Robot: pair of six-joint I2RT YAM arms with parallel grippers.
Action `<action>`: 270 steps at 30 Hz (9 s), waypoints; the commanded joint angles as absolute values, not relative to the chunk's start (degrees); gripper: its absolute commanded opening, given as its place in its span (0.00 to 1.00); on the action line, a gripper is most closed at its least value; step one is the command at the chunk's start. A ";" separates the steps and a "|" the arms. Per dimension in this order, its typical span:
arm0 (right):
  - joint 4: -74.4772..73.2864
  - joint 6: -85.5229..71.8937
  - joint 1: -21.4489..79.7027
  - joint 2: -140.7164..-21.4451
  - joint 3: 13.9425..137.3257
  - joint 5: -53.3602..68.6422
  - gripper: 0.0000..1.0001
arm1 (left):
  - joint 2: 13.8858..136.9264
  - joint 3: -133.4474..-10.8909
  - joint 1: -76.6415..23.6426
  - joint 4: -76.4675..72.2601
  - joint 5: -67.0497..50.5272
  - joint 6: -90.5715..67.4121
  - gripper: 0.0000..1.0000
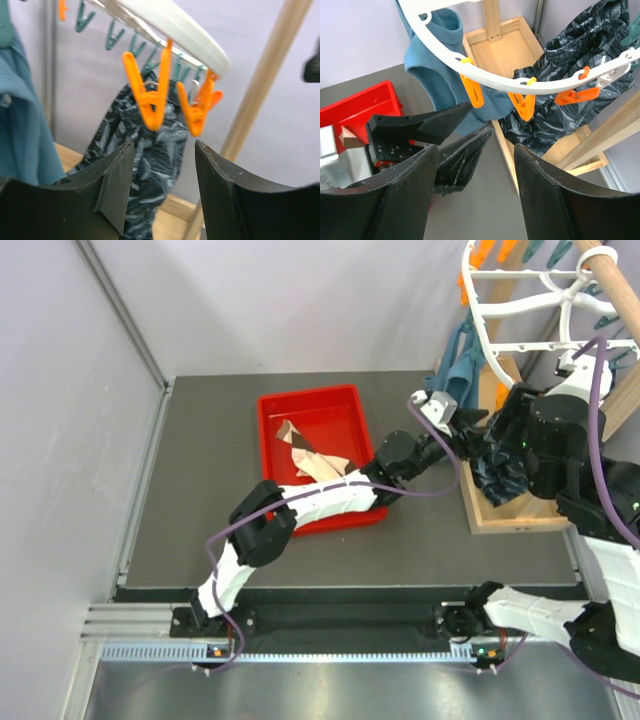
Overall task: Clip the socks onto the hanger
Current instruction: Open the clamp at the hanger, then pick up the sock from the bin, then clamp the sock onto the hanger.
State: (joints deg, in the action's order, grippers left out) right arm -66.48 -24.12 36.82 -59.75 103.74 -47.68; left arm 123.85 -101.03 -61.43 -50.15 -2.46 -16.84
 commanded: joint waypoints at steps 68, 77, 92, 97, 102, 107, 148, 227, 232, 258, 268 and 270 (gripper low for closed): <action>-63.46 -33.75 29.27 -66.45 102.83 -50.10 0.56 | 127.00 -112.24 -69.34 -48.95 14.06 12.30 0.00; -58.01 -34.19 29.00 -66.71 101.60 -47.20 0.56 | 125.69 -108.55 -70.14 -53.70 12.83 17.14 0.00; -58.54 -34.37 21.27 -67.85 100.90 -41.40 0.59 | 125.77 -107.67 -70.31 -55.90 12.83 21.09 0.00; -58.45 -34.72 19.78 -68.29 100.81 -40.17 0.58 | 126.12 -107.49 -70.58 -57.74 13.45 22.06 0.00; -59.06 -34.89 19.25 -68.99 101.42 -40.25 0.53 | 126.21 -107.67 -70.84 -57.66 13.45 23.20 0.00; -59.33 -34.98 18.90 -68.91 101.16 -39.99 0.45 | 126.30 -107.67 -70.93 -57.57 13.27 24.08 0.00; -50.36 -24.08 16.88 -61.35 88.16 -31.03 0.00 | 93.04 -82.43 -27.86 35.75 13.26 -39.45 0.29; -54.76 -31.81 16.88 -61.61 90.26 -23.03 0.00 | 88.92 -66.79 -66.25 -36.81 11.93 -0.48 0.00; -55.81 -32.25 16.87 -62.05 90.62 -21.53 0.00 | 95.18 -72.15 -69.61 -37.44 14.24 7.37 0.00; -54.58 -30.76 16.88 -58.18 85.35 -22.15 0.00 | 110.74 -92.98 -72.60 -34.37 20.04 16.26 0.00; -53.79 -30.23 16.88 -57.83 84.03 -22.59 0.00 | 111.62 -95.10 -72.51 -34.10 19.69 16.52 0.00; -53.35 -30.23 16.79 -57.75 83.59 -22.41 0.00 | 111.71 -95.18 -72.51 -34.19 19.86 16.61 0.00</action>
State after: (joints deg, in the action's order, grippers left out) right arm -47.88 -31.70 16.67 -57.98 85.47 -27.33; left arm 111.28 -92.92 -72.23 -31.88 19.59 15.64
